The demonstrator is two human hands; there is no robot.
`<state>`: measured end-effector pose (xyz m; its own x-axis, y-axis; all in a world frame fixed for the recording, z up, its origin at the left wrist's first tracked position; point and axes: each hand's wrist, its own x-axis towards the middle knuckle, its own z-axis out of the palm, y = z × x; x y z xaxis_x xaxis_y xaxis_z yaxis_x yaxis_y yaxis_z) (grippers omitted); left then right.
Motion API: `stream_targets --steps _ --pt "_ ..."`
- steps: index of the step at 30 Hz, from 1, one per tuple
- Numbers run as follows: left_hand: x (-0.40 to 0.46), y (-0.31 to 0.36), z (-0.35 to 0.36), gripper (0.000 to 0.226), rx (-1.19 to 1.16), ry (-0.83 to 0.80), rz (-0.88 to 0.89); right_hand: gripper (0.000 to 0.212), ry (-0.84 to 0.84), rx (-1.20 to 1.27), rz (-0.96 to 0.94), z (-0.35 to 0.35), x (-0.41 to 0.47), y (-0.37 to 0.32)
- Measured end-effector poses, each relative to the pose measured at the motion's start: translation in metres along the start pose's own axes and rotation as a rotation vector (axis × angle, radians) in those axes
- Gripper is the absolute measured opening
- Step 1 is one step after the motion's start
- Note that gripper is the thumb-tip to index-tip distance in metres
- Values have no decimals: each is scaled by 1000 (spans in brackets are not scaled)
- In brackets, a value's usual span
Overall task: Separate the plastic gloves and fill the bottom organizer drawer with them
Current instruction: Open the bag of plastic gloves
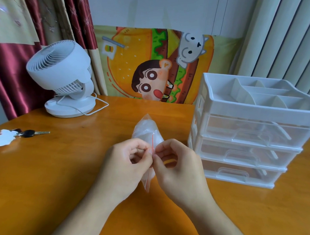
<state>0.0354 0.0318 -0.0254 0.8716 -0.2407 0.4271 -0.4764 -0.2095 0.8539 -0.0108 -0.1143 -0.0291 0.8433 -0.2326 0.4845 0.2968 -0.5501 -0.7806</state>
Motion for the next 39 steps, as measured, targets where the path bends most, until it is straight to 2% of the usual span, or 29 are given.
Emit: stream_targets --steps 4,9,12,16,19,24,28,32,35,37,39 --pt "-1 1 2 17 -15 5 -6 9 -36 -112 -54 -1 0 5" --pt "1 0 0 18 16 34 58 25 -38 8 32 -2 2 5" --pt "3 1 -3 18 35 89 63 25 26 -6 17 -1 3 5" --pt "9 3 -16 17 -150 220 -5 23 127 -61 -1 -10 7 11" --pt "6 3 -12 18 -161 164 -7 19 119 -137 -38 -8 5 11" --pt "1 -4 -3 13 -39 76 91 14 -15 -224 118 -5 2 9" --pt "2 -1 -5 20 2 140 125 26 -62 -199 240 -12 7 7" --pt "4 -4 -5 35 -117 186 -61 40 60 -120 290 -11 9 8" --pt "17 -7 -10 52 -117 249 -427 27 142 -53 290 -11 11 13" --pt "33 0 -6 54 -343 196 -695 19 126 30 274 -10 13 13" --pt "38 7 -5 47 -663 134 -775 21 55 114 294 -8 13 10"
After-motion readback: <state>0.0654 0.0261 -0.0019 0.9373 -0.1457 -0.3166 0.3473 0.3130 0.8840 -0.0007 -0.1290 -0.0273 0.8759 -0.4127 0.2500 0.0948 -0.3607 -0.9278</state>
